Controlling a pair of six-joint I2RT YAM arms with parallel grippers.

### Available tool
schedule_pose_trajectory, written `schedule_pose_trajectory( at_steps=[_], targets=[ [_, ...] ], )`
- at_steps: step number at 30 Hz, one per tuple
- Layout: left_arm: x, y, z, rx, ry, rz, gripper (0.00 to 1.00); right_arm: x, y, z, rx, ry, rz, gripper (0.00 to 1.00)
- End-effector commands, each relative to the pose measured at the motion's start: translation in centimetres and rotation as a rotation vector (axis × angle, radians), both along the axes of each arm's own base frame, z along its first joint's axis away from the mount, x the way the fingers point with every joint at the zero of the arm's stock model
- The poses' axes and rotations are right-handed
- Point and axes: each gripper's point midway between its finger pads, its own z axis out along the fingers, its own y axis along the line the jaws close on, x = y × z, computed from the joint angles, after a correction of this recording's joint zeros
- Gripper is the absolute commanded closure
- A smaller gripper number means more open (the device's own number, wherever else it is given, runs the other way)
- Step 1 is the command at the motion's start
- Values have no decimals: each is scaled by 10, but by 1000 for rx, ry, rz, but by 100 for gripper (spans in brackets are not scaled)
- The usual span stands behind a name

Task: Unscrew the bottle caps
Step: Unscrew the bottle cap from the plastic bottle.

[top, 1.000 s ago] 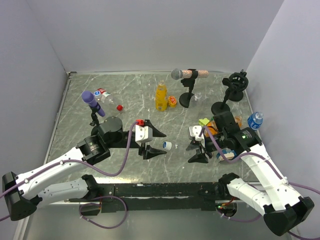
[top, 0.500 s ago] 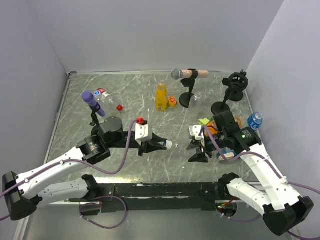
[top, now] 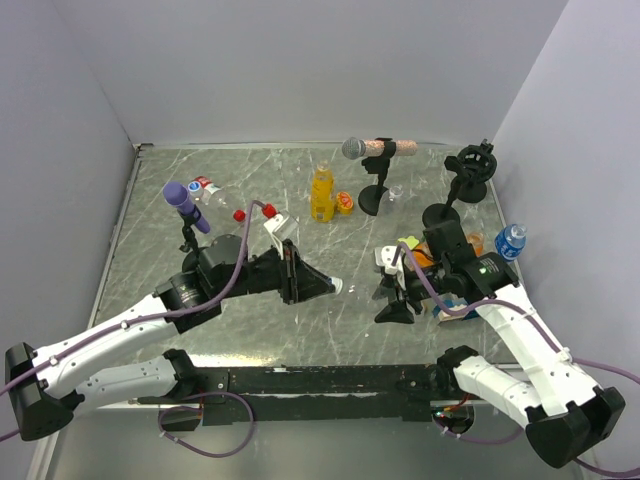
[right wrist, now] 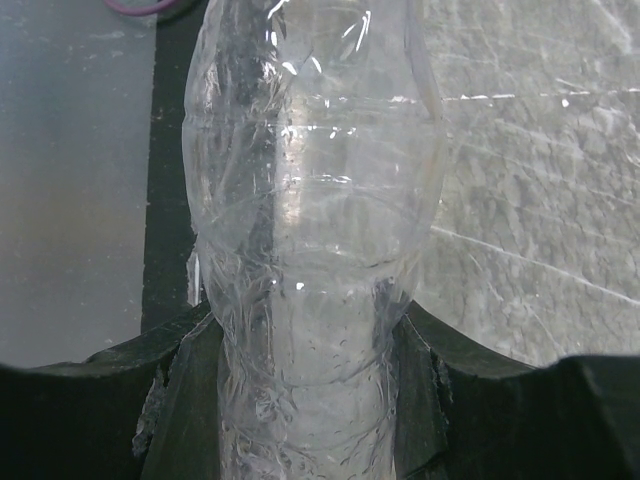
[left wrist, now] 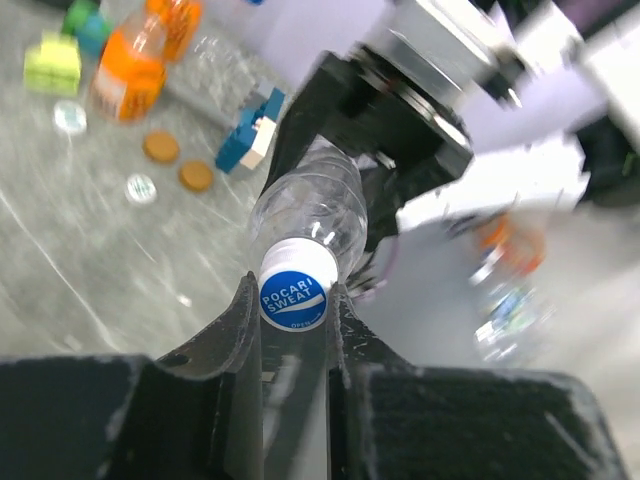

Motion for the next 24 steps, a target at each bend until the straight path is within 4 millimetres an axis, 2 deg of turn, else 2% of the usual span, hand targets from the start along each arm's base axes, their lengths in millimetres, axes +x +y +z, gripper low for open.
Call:
schedule_pose_trajectory(
  at_steps=[1,5,9,12,16,17,18,20,21,22,24],
  targets=[
    [-1,2,16,-58,419,161,99,23,0,3,-6,-76,-52,74],
    [-4,-11,17,-29,614,200,99,23,-1,3,-4,-76,-56,74],
    [-4,-19,23,-30,703,208,99,23,-1,2,-3,-76,-62,74],
    [-3,-20,28,-24,699,213,99,23,-2,1,-2,-75,-65,74],
    [-3,-16,27,0,605,201,99,23,-3,2,4,-79,-69,74],
    [-1,-14,26,-1,538,188,95,23,-2,2,5,-77,-68,74],
    [-3,-12,27,-4,479,165,82,22,-2,2,5,-74,-65,74],
    [-7,-6,26,5,349,117,32,22,-2,3,6,-71,-64,74],
    [-15,-2,32,-4,260,62,14,22,-2,4,7,-72,-64,74],
    [-20,4,35,-6,160,21,2,22,-2,4,8,-73,-61,74],
    [-29,15,38,-7,-25,-45,3,21,-2,4,10,-72,-56,74]
  ],
)
